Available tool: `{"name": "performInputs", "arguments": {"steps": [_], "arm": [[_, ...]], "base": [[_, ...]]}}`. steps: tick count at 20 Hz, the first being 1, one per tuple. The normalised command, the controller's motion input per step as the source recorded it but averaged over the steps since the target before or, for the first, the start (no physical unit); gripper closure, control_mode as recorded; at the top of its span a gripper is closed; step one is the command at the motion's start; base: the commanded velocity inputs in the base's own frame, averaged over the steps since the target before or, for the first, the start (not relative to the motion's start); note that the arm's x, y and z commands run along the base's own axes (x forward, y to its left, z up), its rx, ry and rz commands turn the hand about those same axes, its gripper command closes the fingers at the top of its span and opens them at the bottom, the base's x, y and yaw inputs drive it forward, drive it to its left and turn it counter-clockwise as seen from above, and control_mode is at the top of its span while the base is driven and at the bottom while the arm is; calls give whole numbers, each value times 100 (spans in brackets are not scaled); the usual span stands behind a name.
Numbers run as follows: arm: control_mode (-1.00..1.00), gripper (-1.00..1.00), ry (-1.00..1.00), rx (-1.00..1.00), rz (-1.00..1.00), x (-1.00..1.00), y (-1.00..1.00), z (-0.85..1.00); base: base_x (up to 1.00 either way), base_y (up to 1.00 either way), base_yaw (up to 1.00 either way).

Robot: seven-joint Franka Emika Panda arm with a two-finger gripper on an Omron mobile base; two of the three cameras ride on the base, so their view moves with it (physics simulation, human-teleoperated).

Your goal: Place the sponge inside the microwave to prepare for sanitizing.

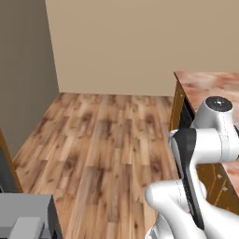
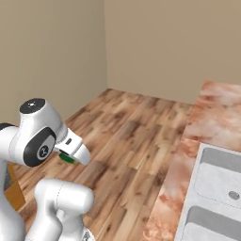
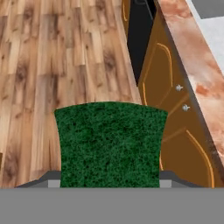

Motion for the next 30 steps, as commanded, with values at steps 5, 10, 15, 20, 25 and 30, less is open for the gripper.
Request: {"name": "performInputs", "arguments": {"steps": [5, 10, 15, 20, 25, 30], "arm": [[100, 100, 0, 0, 0, 0, 0, 0], [100, 100, 0, 0, 0, 0, 0, 0], [100, 100, 0, 0, 0, 0, 0, 0], [100, 100, 0, 0, 0, 0, 0, 0], [100, 100, 0, 0, 0, 0, 0, 0], [100, 100, 0, 0, 0, 0, 0, 0]], "base": [[80, -29, 4], [75, -9, 11], [26, 52, 54], [53, 12, 68], [26, 0, 67], [15, 0, 58]]}}
